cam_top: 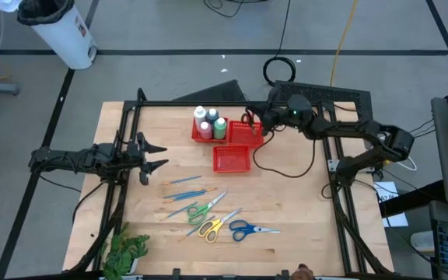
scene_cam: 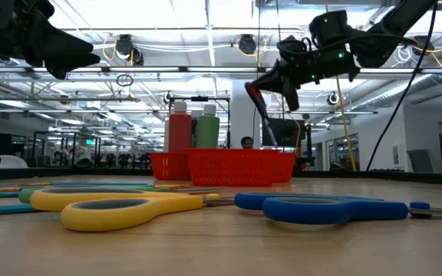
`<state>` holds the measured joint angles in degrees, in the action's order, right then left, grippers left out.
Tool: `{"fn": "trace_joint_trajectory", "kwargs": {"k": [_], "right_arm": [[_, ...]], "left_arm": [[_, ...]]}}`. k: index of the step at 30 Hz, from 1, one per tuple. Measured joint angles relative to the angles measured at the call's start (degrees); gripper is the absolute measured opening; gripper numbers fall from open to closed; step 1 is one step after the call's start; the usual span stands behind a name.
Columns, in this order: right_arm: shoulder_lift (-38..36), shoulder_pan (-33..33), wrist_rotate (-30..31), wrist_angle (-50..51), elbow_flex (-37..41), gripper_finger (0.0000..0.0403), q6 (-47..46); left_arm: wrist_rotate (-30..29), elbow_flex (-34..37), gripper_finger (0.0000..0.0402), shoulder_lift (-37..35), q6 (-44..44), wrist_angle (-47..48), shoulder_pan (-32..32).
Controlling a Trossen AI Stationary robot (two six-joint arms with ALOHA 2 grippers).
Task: Pick & Place Paint Supplies
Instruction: Put the black scissors into the top right red bin
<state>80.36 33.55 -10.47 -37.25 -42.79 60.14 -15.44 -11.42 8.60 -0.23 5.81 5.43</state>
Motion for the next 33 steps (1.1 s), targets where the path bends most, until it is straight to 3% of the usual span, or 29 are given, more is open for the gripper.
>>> {"fn": "trace_joint_trajectory", "kwargs": {"k": [6, 25, 33], "right_arm": [[0.0, 1.3, -4.8, 3.2, 0.0, 0.0006, -2.4], [6.7, 0.8, -4.7, 1.9, 0.0, 0.001, -4.0], [7.5, 0.8, -4.7, 1.5, 0.0, 0.0058, -4.1]], "left_arm": [[0.0, 0.0, 0.0209, 0.0, 0.0, 0.0, 0.0], [0.0, 0.0, 0.0209, 0.0, 0.0, 0.0, 0.0], [0.0, 0.0, 0.0209, 0.0, 0.0, 0.0, 0.0]]}}
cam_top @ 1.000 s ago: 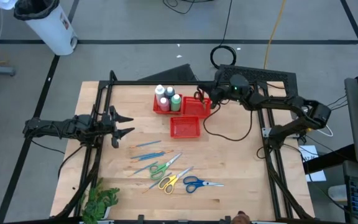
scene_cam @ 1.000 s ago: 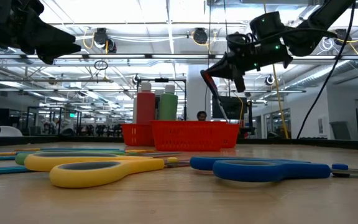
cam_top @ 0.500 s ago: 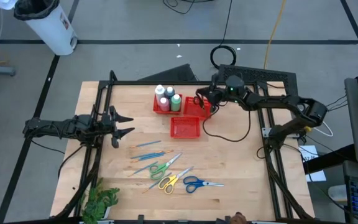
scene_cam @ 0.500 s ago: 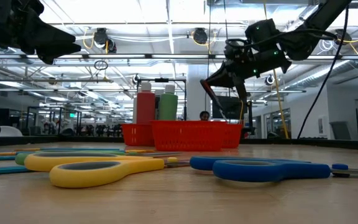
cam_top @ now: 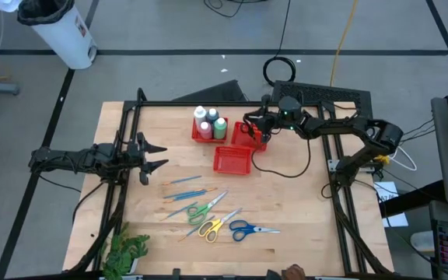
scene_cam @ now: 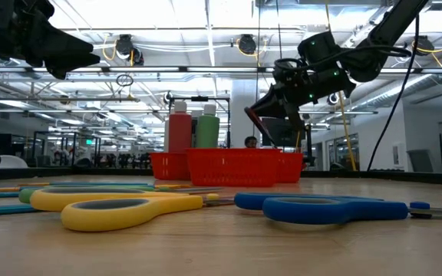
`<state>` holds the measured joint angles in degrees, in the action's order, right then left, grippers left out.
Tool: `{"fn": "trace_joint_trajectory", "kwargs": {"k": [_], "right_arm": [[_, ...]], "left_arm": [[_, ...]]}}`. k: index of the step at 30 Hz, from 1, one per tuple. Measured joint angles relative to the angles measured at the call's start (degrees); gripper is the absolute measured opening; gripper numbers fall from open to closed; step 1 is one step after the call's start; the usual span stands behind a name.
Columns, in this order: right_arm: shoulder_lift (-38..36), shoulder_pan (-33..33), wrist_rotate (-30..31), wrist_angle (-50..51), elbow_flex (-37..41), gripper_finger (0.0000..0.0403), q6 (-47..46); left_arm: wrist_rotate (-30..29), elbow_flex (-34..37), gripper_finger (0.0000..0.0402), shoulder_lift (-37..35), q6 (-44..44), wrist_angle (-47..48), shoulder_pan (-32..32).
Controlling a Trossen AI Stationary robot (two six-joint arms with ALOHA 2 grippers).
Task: Pick & Place Paint Supplies
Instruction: Put the black scissors into the top right red bin, then adjust the top right red bin
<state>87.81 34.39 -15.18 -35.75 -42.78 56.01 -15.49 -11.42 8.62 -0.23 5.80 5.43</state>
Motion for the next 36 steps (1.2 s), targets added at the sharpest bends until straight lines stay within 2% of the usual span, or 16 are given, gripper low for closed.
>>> {"fn": "trace_joint_trajectory", "kwargs": {"k": [9, 24, 28, 31, 36], "right_arm": [[0.0, 0.0, 0.0, -3.5, 0.0, 0.0106, -3.7], [0.0, 0.0, 0.0, -3.5, 0.0, 0.0152, -11.3], [-0.3, -0.7, 1.0, -3.4, 0.0, 0.0155, -20.6], [-2.3, -2.0, 5.5, -1.3, 0.0, 0.0154, -30.3], [-10.2, -3.8, 9.3, 14.6, 0.0, 0.0157, -41.6]], "left_arm": [[0.0, 0.0, 0.0209, 0.0, 0.0, 0.0, 0.0], [0.0, 0.0, 0.0209, 0.0, 0.0, 0.0, 0.0], [0.0, 0.0, 0.0209, 0.0, 0.0, 0.0, 0.0], [0.0, 0.0, 0.0209, 0.0, 0.0, 0.0, 0.0], [0.0, 0.0, 0.0209, 0.0, 0.0, 0.0, 0.0]]}}
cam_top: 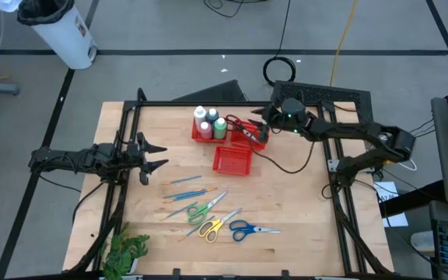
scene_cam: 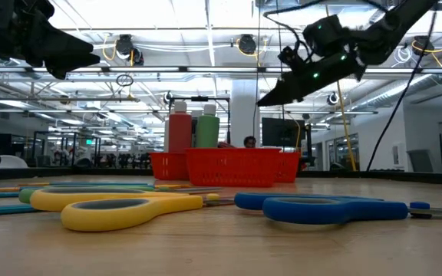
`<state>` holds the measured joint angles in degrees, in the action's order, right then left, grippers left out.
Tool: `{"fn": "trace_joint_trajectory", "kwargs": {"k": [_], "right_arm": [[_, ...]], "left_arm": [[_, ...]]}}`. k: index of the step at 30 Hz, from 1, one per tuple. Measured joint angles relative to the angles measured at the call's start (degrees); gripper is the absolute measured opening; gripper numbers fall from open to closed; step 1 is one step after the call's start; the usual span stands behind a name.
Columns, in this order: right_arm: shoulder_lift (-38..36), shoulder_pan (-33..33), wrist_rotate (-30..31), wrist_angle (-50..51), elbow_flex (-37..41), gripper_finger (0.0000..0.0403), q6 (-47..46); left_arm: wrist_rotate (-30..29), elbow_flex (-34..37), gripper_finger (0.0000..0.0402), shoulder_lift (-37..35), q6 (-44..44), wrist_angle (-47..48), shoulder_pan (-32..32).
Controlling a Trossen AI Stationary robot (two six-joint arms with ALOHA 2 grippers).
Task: Pick & Place Paint Supplies
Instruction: Adjust the top right red bin
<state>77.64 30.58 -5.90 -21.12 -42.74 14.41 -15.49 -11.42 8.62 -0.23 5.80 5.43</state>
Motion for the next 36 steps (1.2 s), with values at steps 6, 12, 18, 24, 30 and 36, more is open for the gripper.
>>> {"fn": "trace_joint_trajectory", "kwargs": {"k": [6, 12, 18, 24, 30, 36], "right_arm": [[-6.7, -1.4, 0.1, 22.0, 0.7, 0.0146, -8.6], [-7.3, -1.5, 7.8, 25.9, 6.4, 0.0128, -12.7], [-7.1, -1.4, 13.4, 24.2, 10.4, 0.0099, -17.4], [-3.8, -1.3, 13.2, 15.8, 12.3, 0.006, -19.3], [0.7, -0.4, 13.2, 8.5, 12.3, 0.002, -18.3], [4.2, 0.7, 13.1, 1.0, 12.3, 0.0002, -16.1]], "left_arm": [[0.0, 0.0, 0.0209, 0.0, 0.0, 0.0, 0.0], [0.0, 0.0, 0.0209, 0.0, 0.0, 0.0, 0.0], [0.0, 0.0, 0.0209, 0.0, 0.0, 0.0, 0.0], [0.0, 0.0, 0.0209, 0.0, 0.0, 0.0, 0.0], [0.0, 0.0, 0.0209, 0.0, 0.0, 0.0, 0.0], [0.0, 0.0, 0.0209, 0.0, 0.0, 0.0, 0.0]]}}
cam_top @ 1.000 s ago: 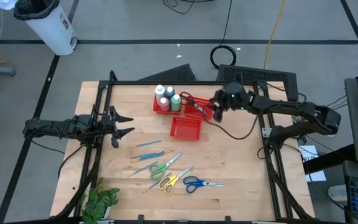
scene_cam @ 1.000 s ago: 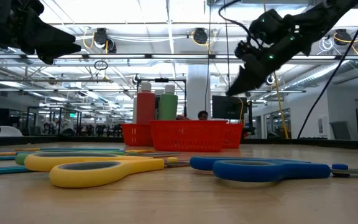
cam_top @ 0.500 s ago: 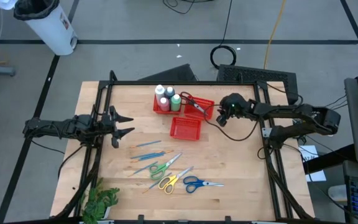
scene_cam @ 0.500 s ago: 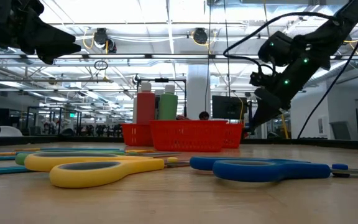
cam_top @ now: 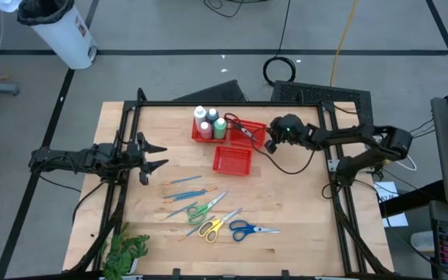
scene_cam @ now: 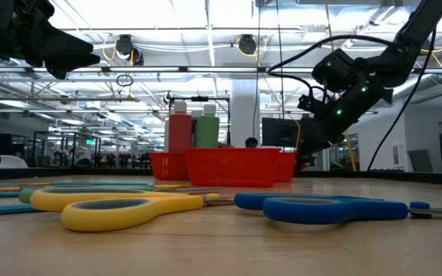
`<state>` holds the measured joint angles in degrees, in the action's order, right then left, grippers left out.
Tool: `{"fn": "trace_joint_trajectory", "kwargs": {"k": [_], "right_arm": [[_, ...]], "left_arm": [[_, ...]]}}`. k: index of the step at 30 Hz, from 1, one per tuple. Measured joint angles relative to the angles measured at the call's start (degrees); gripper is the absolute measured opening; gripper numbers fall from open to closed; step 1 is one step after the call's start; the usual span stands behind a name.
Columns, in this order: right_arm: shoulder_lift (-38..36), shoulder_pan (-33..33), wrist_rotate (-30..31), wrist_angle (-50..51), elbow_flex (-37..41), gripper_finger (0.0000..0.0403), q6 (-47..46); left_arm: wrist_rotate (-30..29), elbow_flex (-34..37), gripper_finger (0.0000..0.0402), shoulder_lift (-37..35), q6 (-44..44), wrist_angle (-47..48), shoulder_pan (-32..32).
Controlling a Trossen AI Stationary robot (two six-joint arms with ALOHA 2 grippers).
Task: Pick & Place Paint Supplies
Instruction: Adjust the top right red bin, then put the blue scissors into the top right red bin
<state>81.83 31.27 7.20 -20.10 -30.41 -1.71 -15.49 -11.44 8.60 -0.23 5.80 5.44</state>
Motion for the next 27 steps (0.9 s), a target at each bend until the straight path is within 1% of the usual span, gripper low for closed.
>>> {"fn": "trace_joint_trajectory", "kwargs": {"k": [2, 8, 18, 22, 27], "right_arm": [[1.0, 0.4, -0.4, -1.8, 0.0, 0.0004, 0.5], [3.5, 2.2, -4.3, -6.2, 0.0, 0.0005, 1.6], [4.2, 4.8, -4.3, -6.4, 0.0, 0.0006, 8.1], [2.3, 4.7, -4.3, -4.0, 0.0, 0.0006, 8.9], [-4.5, 2.8, -4.1, 4.3, 0.0, 0.0001, 8.3]], "left_arm": [[0.0, 0.0, 0.0209, 0.0, 0.0, 0.0, 0.0], [0.0, 0.0, 0.0209, 0.0, 0.0, 0.0, 0.0], [0.0, 0.0, 0.0209, 0.0, 0.0, 0.0, 0.0], [0.0, 0.0, 0.0209, 0.0, 0.0, 0.0, 0.0], [0.0, 0.0, 0.0209, 0.0, 0.0, 0.0, 0.0]]}}
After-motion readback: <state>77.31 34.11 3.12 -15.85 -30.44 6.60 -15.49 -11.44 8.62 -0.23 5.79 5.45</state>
